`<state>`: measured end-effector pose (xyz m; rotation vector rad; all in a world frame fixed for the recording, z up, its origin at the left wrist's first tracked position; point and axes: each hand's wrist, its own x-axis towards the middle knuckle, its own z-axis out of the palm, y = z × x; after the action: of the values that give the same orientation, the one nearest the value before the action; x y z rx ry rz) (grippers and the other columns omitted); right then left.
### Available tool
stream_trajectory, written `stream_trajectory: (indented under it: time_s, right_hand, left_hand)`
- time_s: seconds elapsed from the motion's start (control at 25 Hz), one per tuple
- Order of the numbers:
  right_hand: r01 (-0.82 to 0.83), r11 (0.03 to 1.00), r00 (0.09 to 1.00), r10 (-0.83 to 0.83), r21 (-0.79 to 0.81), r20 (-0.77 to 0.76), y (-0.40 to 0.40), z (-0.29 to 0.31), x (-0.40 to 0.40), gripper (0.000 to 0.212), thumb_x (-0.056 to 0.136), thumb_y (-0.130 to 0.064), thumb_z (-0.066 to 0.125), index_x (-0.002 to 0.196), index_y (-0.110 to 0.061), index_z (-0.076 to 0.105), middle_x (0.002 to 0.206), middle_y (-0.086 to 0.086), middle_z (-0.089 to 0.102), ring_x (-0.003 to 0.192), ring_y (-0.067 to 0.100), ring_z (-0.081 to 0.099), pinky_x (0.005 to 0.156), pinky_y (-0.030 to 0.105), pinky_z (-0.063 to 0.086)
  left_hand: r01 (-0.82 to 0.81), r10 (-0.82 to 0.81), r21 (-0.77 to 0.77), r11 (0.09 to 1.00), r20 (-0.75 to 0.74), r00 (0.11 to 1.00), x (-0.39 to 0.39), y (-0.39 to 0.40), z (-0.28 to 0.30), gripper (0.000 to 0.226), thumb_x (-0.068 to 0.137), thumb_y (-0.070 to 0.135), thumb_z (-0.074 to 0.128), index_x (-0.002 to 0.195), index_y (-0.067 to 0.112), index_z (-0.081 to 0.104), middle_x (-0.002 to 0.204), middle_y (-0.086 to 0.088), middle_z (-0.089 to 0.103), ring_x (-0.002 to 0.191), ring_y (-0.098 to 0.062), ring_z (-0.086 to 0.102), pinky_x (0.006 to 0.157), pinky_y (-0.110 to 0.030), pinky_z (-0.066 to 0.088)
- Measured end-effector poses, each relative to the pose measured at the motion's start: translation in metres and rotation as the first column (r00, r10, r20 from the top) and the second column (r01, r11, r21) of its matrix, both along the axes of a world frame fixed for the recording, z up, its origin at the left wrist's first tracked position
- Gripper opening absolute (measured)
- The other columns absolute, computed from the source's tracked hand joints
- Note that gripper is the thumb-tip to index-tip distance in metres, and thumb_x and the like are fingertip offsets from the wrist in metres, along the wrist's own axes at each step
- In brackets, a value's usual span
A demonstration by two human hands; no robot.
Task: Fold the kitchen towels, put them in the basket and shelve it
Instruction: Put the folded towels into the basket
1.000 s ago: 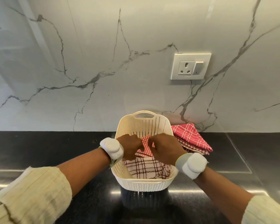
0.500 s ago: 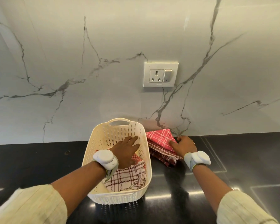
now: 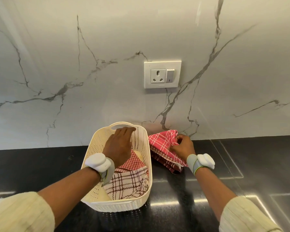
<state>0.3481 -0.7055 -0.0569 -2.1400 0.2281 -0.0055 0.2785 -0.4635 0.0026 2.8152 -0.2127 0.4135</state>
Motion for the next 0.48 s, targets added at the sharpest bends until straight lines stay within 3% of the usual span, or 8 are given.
stream_trajectory:
  time_s: [0.08,0.24,0.36,0.48]
  right_hand:
    - [0.032,0.995,0.999,-0.034,0.09,0.02,-0.004,0.004,-0.004,0.032,0.06,-0.001,0.08,0.071,-0.015,0.053,0.082,0.006,0.063,0.081,0.026,0.06,0.068,0.028,0.046]
    - [0.022,0.972,0.994,-0.047,0.234,0.102,-0.006,0.026,-0.017,0.039,0.056,0.005,0.081,0.072,-0.015,0.052,0.086,0.013,0.064,0.088,0.035,0.063,0.074,0.039,0.052]
    - [-0.131,0.956,0.948,0.043,0.263,0.315,-0.014,0.057,-0.037,0.035,0.062,0.009,0.078,0.075,-0.014,0.054,0.083,0.016,0.065,0.082,0.034,0.065,0.071,0.043,0.056]
    - [-0.234,0.95,0.886,0.122,0.204,0.447,-0.024,0.095,-0.061,0.034,0.065,0.004,0.081,0.078,-0.015,0.056,0.08,0.012,0.067,0.076,0.026,0.067,0.068,0.034,0.058]
  left_hand:
    - [-0.042,0.05,-0.111,0.993,0.063,0.997,0.003,-0.005,0.018,0.044,0.092,0.021,0.058,0.134,0.022,0.044,0.135,0.002,0.051,0.121,-0.02,0.048,0.095,-0.036,0.046]
    - [-0.029,0.028,-0.034,0.999,-0.027,0.999,0.025,-0.02,0.043,0.038,0.089,0.04,0.062,0.123,0.026,0.055,0.126,0.004,0.057,0.115,-0.019,0.052,0.09,-0.037,0.047]
    - [0.13,-0.188,-0.268,0.955,-0.208,0.96,0.037,-0.038,0.055,0.056,0.081,0.045,0.072,0.131,0.025,0.054,0.137,0.002,0.053,0.126,-0.02,0.046,0.102,-0.039,0.04]
    - [0.277,-0.388,-0.374,0.885,-0.263,0.883,0.032,-0.053,0.065,0.069,0.076,0.04,0.077,0.137,0.025,0.048,0.139,0.002,0.052,0.124,-0.014,0.047,0.103,-0.035,0.038]
